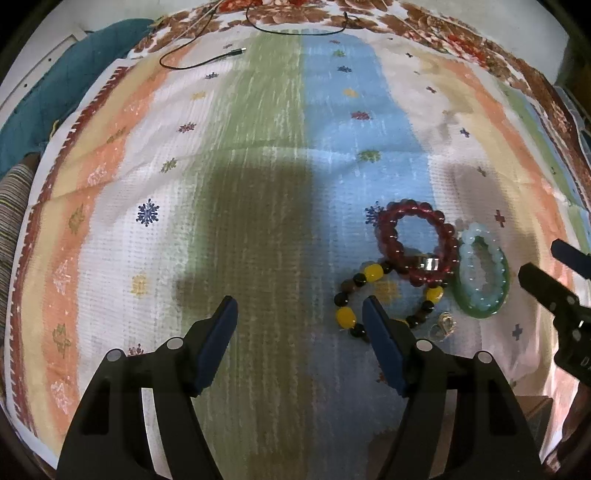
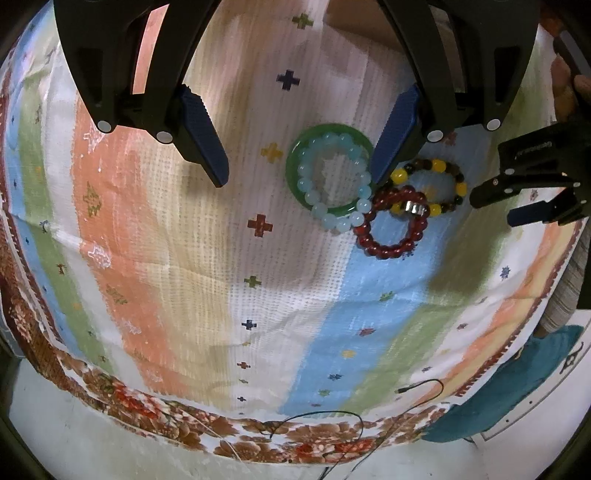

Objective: Organize jewelry
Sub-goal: 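Move both open tools back to the remaining bracelets, then grasp the light blue bead bracelet with right tool while left tool grasps the yellow-black bracelet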

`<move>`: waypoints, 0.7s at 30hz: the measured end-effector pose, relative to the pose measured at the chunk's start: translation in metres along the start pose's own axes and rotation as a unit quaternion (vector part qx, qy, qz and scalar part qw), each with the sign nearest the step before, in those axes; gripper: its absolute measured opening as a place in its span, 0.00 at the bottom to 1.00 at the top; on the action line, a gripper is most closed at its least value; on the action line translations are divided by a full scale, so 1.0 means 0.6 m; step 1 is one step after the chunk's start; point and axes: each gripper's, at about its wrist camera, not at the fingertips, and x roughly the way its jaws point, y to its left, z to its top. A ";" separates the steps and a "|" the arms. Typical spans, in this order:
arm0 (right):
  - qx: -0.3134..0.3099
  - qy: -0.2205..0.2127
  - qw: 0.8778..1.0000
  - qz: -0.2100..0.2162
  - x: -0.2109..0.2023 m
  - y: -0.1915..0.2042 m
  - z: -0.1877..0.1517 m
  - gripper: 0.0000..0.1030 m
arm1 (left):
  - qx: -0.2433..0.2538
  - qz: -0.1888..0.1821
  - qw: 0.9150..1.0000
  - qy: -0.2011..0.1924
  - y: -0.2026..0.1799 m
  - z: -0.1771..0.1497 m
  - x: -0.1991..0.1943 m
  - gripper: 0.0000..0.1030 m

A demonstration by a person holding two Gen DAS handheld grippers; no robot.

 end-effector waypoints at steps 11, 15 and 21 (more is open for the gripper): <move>-0.003 0.011 1.000 0.006 0.030 -0.002 0.012 0.77 | 0.005 0.000 1.000 0.010 0.010 0.005 0.028 0.68; -0.016 0.007 1.000 0.001 0.038 0.003 0.019 0.76 | 0.009 -0.005 1.000 0.007 0.010 0.005 0.034 0.70; -0.030 0.013 0.999 0.011 0.052 0.014 0.025 0.57 | 0.030 -0.005 0.999 0.011 -0.002 -0.001 0.045 0.69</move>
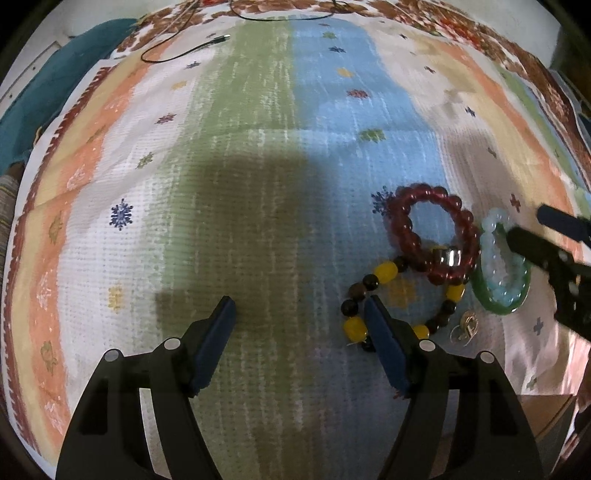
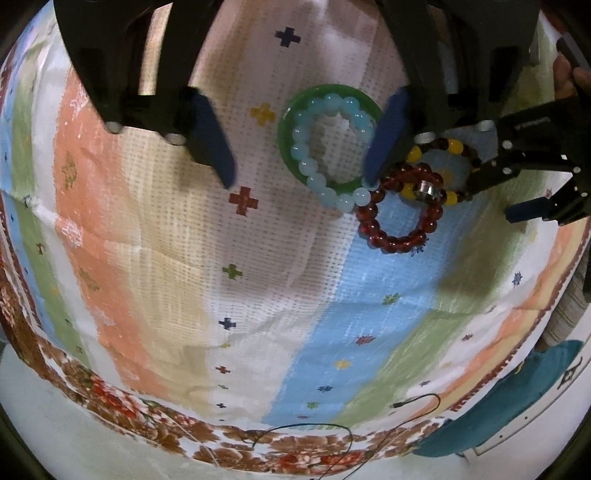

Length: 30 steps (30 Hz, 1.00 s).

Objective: Organize jewelry
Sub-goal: 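Grasp the light blue bead bracelet with right tool while left tool grasps the yellow-black bracelet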

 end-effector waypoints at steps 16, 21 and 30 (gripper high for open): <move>-0.018 0.001 1.000 -0.003 0.005 0.004 -0.001 0.12 | 0.010 0.004 1.000 -0.003 -0.003 -0.002 -0.002 0.17; -0.027 -0.003 1.000 -0.016 -0.004 0.007 -0.002 0.12 | 0.009 0.006 1.000 0.000 0.002 -0.001 -0.008 0.11; -0.028 -0.016 0.999 -0.032 -0.037 -0.007 -0.019 0.12 | -0.016 0.017 0.999 -0.032 0.039 0.000 -0.055 0.11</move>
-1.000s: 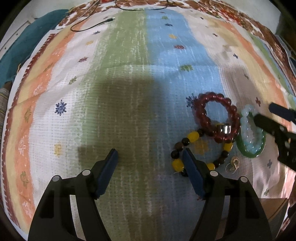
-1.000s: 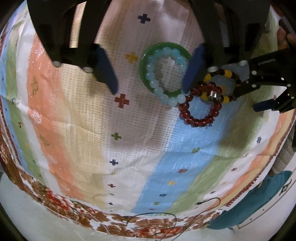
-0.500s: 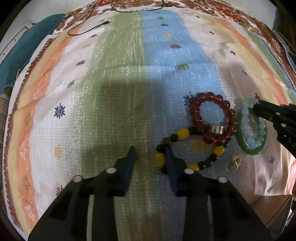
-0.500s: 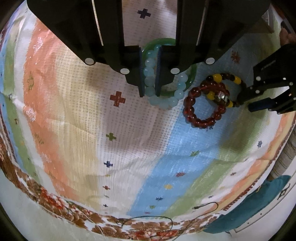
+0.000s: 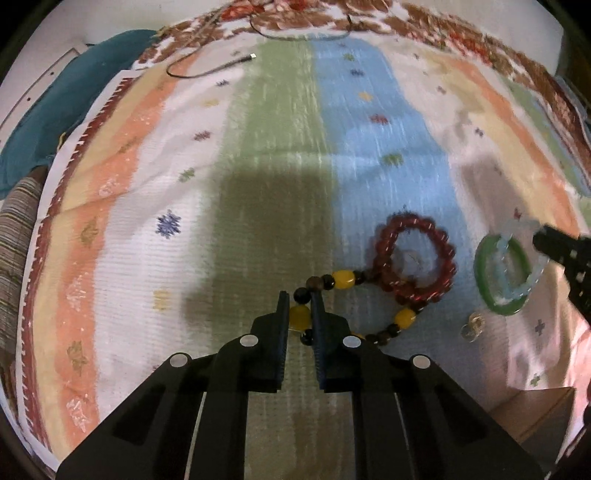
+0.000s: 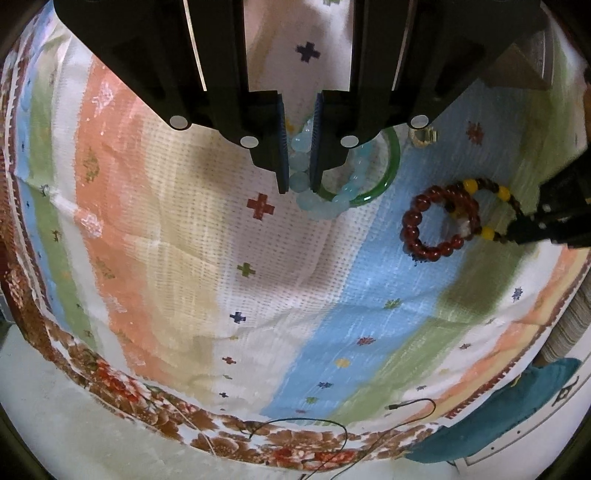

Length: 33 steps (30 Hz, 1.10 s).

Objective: Organize jewelry
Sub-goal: 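Grasp the light blue bead bracelet with right tool while left tool grasps the yellow-black bracelet, then lift both bracelets and carry them toward the silver tin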

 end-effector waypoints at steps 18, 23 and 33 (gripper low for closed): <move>0.025 -0.028 0.999 -0.005 -0.086 0.000 -0.023 0.12 | -0.022 -0.036 0.998 -0.054 0.014 0.009 -0.113 0.11; 0.027 -0.031 0.999 -0.003 -0.101 0.001 -0.033 0.12 | -0.024 -0.037 0.998 -0.054 0.019 0.005 -0.124 0.11; 0.038 -0.038 0.999 0.005 -0.128 -0.002 -0.048 0.12 | -0.021 -0.037 0.997 -0.057 0.011 -0.007 -0.143 0.11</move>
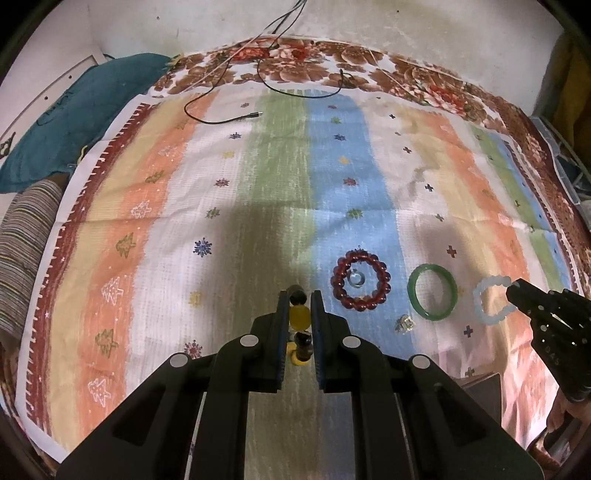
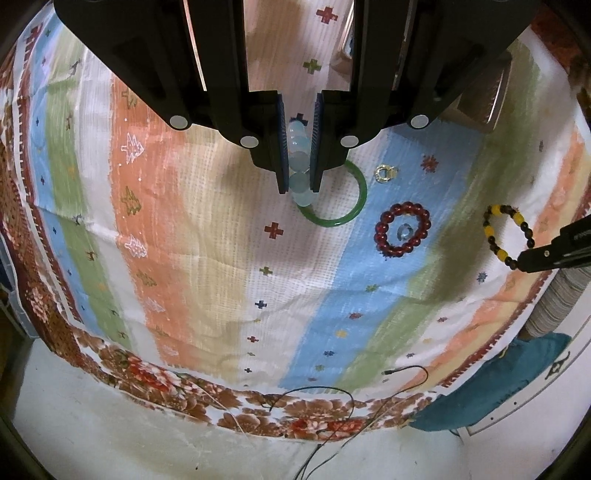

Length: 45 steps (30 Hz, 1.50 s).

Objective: Organize jewelry
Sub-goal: 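Lift both bracelets and carry them toward the silver tin, then lower both bracelets into the tin and open both tools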

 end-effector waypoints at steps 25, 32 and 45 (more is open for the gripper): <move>0.019 -0.038 0.999 0.019 -0.095 0.001 -0.037 0.12 | 0.043 -0.004 0.998 -0.046 -0.066 -0.032 -0.095 0.11; 0.022 -0.049 0.998 0.037 -0.120 0.004 -0.045 0.12 | 0.057 -0.012 0.997 -0.059 -0.087 -0.045 -0.121 0.11; 0.021 -0.081 0.995 0.052 -0.180 0.025 -0.076 0.12 | 0.071 -0.027 0.993 -0.090 -0.118 -0.079 -0.183 0.11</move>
